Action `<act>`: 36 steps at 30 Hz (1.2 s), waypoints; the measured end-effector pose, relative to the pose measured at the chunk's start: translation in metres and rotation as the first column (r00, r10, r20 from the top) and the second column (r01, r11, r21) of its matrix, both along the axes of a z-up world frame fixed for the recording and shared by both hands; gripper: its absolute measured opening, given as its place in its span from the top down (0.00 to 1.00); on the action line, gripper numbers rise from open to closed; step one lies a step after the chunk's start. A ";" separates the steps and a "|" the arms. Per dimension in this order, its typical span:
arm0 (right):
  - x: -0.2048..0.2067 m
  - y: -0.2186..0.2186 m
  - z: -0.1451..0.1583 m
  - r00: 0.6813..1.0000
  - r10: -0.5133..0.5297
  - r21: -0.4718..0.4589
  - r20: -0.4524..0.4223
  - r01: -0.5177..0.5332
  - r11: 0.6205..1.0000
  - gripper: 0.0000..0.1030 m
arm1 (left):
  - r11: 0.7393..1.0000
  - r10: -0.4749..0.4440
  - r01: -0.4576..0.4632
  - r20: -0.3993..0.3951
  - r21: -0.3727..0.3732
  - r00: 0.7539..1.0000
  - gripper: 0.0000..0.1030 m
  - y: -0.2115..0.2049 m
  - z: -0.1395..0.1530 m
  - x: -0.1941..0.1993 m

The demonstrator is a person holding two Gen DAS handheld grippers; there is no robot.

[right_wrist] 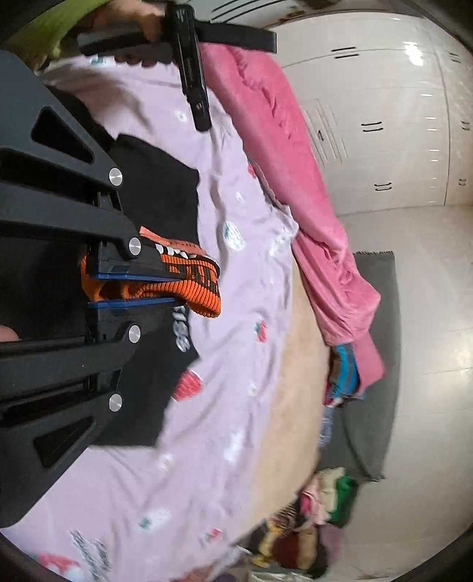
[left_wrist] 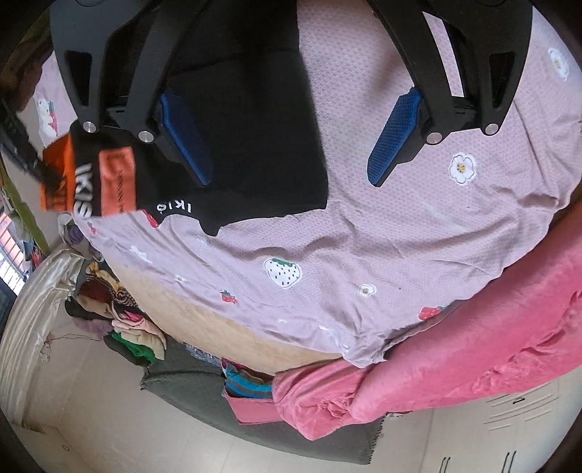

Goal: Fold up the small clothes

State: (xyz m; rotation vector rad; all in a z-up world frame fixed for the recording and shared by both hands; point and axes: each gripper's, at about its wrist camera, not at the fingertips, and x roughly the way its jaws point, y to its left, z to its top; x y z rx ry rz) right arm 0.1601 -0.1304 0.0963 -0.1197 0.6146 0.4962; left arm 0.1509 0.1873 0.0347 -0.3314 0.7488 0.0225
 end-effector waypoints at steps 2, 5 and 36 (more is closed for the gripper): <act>0.006 -0.004 -0.003 1.000 -0.018 -0.032 0.006 0.019 0.999 0.93 | 1.000 -0.016 0.016 -0.007 0.006 1.000 0.23 -0.004 -0.002 0.003; 0.012 -0.014 -0.017 0.998 -0.063 -0.079 0.003 0.063 0.995 0.93 | 0.999 -0.046 0.046 -0.018 0.025 0.999 0.23 -0.015 -0.005 0.006; 0.024 -0.057 -0.093 0.944 -0.322 -0.216 -0.076 0.300 0.929 0.71 | 0.970 -0.197 0.211 -0.120 0.118 0.973 0.23 -0.088 -0.051 0.023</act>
